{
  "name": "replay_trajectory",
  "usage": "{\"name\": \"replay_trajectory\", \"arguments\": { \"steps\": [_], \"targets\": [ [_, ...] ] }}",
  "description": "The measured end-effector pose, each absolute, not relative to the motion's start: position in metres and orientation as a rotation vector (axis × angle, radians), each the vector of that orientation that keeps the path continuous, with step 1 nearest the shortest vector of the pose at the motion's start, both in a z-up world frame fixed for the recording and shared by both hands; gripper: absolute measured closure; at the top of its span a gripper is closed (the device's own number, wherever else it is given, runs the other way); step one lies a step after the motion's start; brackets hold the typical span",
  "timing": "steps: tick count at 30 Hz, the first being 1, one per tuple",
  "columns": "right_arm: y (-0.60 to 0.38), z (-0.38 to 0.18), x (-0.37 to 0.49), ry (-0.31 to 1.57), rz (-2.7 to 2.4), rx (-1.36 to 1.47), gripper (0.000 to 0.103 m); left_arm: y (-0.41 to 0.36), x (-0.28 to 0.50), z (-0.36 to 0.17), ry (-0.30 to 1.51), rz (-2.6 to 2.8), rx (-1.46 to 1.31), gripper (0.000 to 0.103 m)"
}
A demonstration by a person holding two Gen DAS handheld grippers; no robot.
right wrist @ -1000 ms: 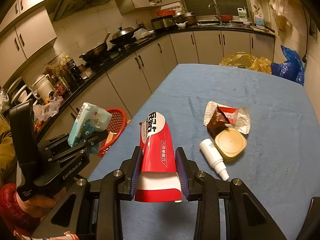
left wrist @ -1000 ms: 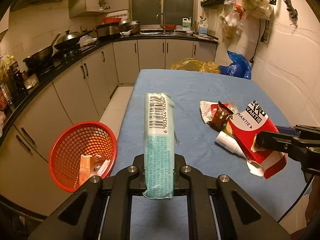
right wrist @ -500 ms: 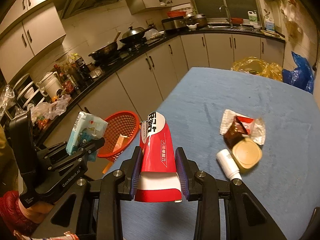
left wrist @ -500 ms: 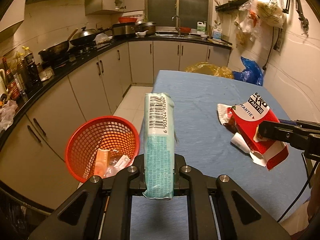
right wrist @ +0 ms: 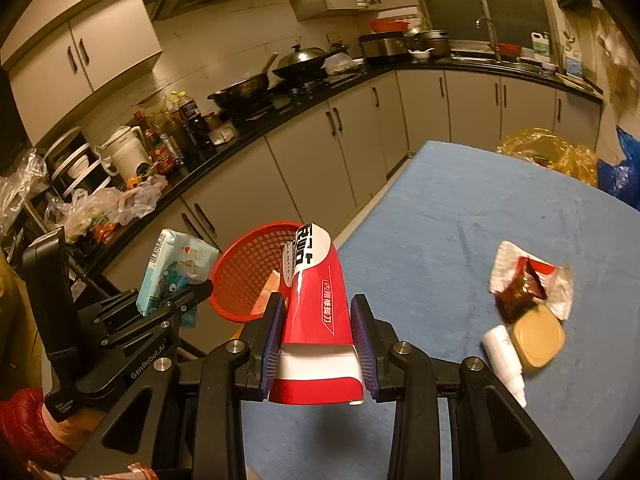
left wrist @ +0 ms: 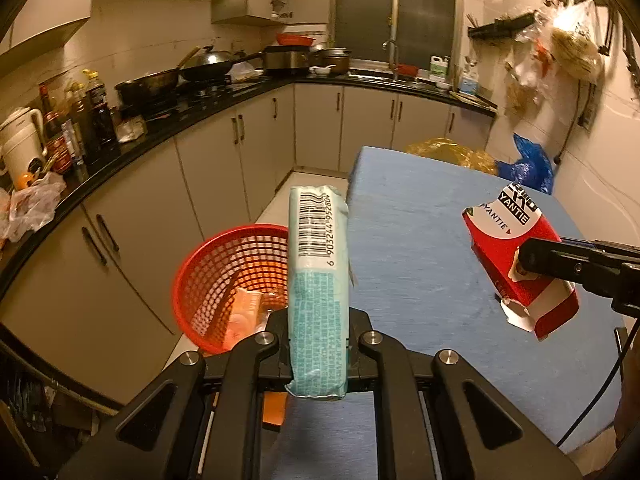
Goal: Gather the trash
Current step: 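Carry the red box and teal wipes pack with both tools over the red wastebasket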
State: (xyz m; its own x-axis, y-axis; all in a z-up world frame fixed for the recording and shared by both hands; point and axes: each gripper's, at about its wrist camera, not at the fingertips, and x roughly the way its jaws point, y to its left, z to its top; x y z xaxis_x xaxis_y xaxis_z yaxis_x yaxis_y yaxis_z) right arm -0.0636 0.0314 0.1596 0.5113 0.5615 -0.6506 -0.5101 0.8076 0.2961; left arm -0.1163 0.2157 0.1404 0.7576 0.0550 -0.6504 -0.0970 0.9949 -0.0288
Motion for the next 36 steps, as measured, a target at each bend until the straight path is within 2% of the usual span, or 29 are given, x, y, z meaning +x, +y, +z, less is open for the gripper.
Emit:
{"name": "replay_trajectory", "arguments": {
  "steps": [15,36],
  "targets": [
    [0.090,0.155,-0.039,0.838,0.736,0.070,0.067,0.267,-0.118,0.140,0.717,0.175,-0.097,0.092],
    [0.170,0.118,0.049,0.964,0.709,0.129,0.066,0.328,-0.044,0.105,0.797,0.176,-0.134,0.091]
  ]
}}
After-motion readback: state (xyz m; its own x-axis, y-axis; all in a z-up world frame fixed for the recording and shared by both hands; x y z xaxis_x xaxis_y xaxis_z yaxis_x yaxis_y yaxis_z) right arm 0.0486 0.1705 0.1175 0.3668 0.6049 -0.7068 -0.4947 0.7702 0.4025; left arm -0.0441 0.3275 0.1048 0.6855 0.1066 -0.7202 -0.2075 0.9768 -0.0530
